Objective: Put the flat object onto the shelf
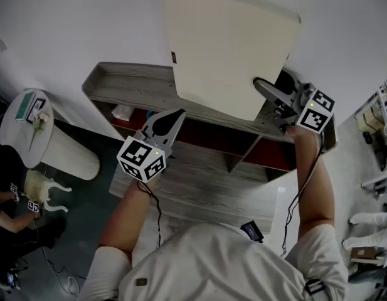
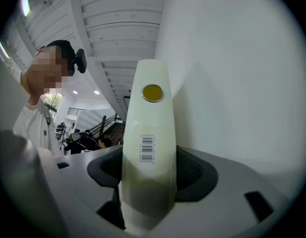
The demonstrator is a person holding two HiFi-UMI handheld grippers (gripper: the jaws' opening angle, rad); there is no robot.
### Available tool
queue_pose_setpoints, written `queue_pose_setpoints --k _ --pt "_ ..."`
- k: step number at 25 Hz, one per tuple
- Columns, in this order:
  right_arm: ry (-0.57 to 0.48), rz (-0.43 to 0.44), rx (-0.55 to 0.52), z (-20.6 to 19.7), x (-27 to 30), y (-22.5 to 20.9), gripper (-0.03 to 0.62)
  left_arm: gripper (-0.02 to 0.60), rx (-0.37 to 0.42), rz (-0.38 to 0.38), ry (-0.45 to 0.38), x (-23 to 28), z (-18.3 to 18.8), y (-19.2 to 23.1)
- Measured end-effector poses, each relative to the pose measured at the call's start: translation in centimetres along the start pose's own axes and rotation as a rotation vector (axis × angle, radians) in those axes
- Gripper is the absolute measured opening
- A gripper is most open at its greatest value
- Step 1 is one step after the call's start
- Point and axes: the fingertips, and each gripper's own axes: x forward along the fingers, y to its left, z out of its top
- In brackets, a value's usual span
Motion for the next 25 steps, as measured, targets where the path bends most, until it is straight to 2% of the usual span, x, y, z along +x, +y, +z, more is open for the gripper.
queue_pose_setpoints --k 12,25 --pt "-0.025 -0.012 -0.008 0.3 0.0 0.1 0.308 0.015 0.001 -0.006 0.001 0.0 0.4 -0.6" --pt "-0.063 -0.121 -0.054 1.9 -2.1 0.5 0.314 0.015 -0.003 -0.028 0.002 -1.1 0.1 -1.4"
